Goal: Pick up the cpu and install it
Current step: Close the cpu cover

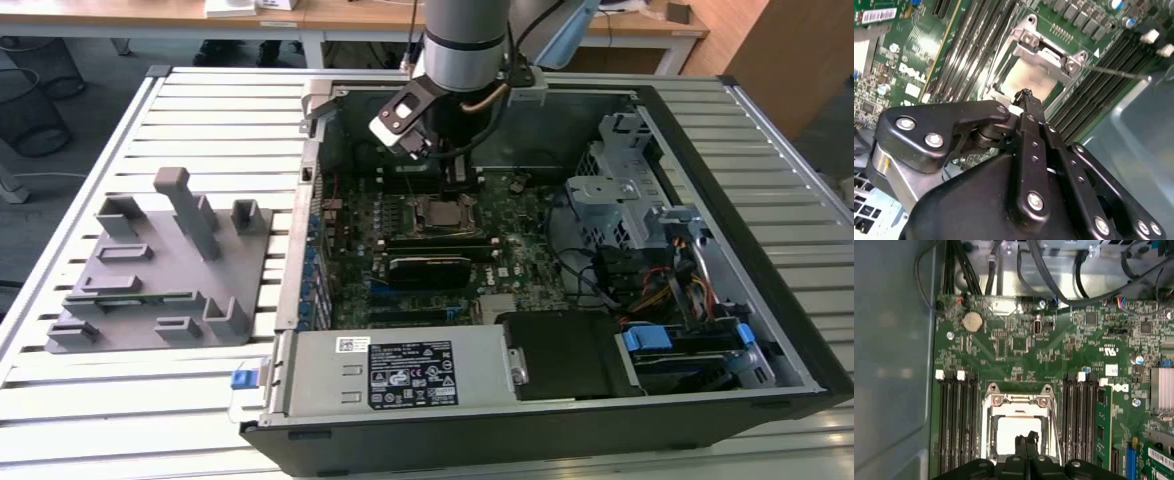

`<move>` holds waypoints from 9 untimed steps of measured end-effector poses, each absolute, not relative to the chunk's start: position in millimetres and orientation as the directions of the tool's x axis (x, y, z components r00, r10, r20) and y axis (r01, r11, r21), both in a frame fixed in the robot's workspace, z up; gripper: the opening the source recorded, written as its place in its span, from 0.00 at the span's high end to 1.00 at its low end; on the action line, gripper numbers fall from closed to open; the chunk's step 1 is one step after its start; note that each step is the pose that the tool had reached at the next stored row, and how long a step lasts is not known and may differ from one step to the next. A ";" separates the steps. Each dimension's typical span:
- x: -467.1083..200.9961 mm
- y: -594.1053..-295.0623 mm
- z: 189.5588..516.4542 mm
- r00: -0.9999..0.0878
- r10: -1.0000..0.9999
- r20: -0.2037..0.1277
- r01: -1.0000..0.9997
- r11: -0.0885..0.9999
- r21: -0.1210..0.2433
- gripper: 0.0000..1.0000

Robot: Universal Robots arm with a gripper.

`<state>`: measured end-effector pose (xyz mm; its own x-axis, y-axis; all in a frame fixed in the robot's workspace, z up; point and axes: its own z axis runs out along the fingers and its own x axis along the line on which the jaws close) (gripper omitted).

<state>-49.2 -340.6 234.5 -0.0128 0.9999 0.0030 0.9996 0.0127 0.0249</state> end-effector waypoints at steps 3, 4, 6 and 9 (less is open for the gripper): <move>-56.6 -341.4 231.3 -0.017 1.000 0.003 1.000 0.017 0.025 0.89; -59.3 -341.4 230.3 -0.017 1.000 0.003 1.000 0.017 0.025 0.89; -62.8 -341.3 227.6 -0.017 1.000 0.003 1.000 0.017 0.025 0.89; -65.1 -341.3 224.3 -0.017 1.000 0.004 1.000 0.017 0.025 0.89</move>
<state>-65.1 -341.3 224.3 -0.0173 0.9998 0.0036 0.9995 0.0172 0.0248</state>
